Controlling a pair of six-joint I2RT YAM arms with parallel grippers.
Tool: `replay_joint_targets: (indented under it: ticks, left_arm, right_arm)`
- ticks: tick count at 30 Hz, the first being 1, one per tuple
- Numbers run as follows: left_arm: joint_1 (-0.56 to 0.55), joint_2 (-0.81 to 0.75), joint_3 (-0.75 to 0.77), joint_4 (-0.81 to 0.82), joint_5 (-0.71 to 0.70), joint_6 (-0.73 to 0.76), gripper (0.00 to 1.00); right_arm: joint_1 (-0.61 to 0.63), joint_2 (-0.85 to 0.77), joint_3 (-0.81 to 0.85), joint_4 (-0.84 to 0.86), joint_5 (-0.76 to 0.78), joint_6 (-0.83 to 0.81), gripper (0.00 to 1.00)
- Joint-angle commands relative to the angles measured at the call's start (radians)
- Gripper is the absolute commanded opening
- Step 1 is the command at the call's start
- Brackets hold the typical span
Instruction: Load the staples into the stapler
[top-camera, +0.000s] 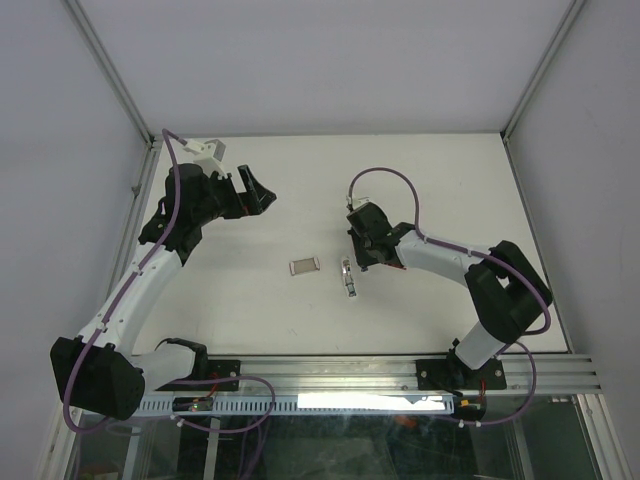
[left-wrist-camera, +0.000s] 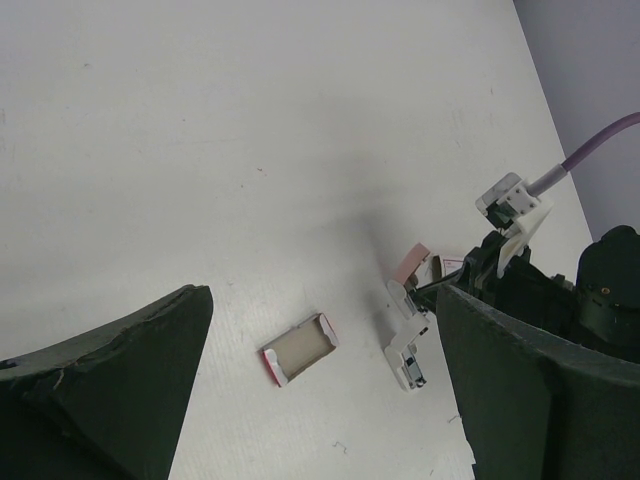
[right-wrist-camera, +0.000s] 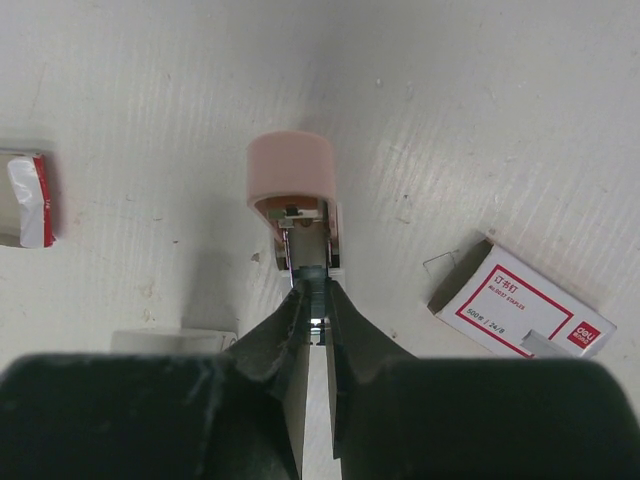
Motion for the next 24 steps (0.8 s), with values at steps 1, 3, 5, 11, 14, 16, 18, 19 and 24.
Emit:
replay_joint_targets:
  ticks: [1,3,5,11,14,16,18,19,24]
  left_arm:
    - [0.013,-0.021,0.004,0.029,0.032,0.020,0.99]
    - [0.015,-0.021,0.005,0.028,0.032,0.020,0.99]
    - [0.014,-0.021,0.004,0.028,0.033,0.020,0.99]
    - [0.017,-0.019,0.005,0.029,0.036,0.019,0.99]
    - [0.017,-0.019,0.005,0.030,0.036,0.018,0.99]
    - [0.019,-0.019,0.004,0.030,0.037,0.017,0.99]
    - [0.018,-0.020,0.005,0.029,0.038,0.017,0.99]
    - [0.019,-0.021,0.004,0.030,0.038,0.017,0.99]
    - [0.018,-0.023,0.003,0.030,0.039,0.015,0.99]
  right_arm:
    - [-0.002,-0.038,0.032,-0.008,0.007,0.017,0.12]
    - [-0.002,-0.050,0.036,-0.018,0.007,0.017,0.12]
    - [-0.002,-0.064,0.034,-0.022,0.005,0.018,0.12]
    - [-0.001,-0.088,0.005,-0.019,-0.001,0.034,0.12]
    - [-0.002,-0.081,-0.005,-0.009,-0.001,0.033,0.12]
    - [-0.002,-0.071,-0.006,-0.004,-0.001,0.033,0.12]
    - [-0.001,-0.064,-0.006,0.003,-0.001,0.031,0.12]
    - [-0.002,-0.061,-0.006,0.006,-0.002,0.032,0.12]
    - [-0.002,-0.041,-0.010,0.019,-0.003,0.030,0.12]
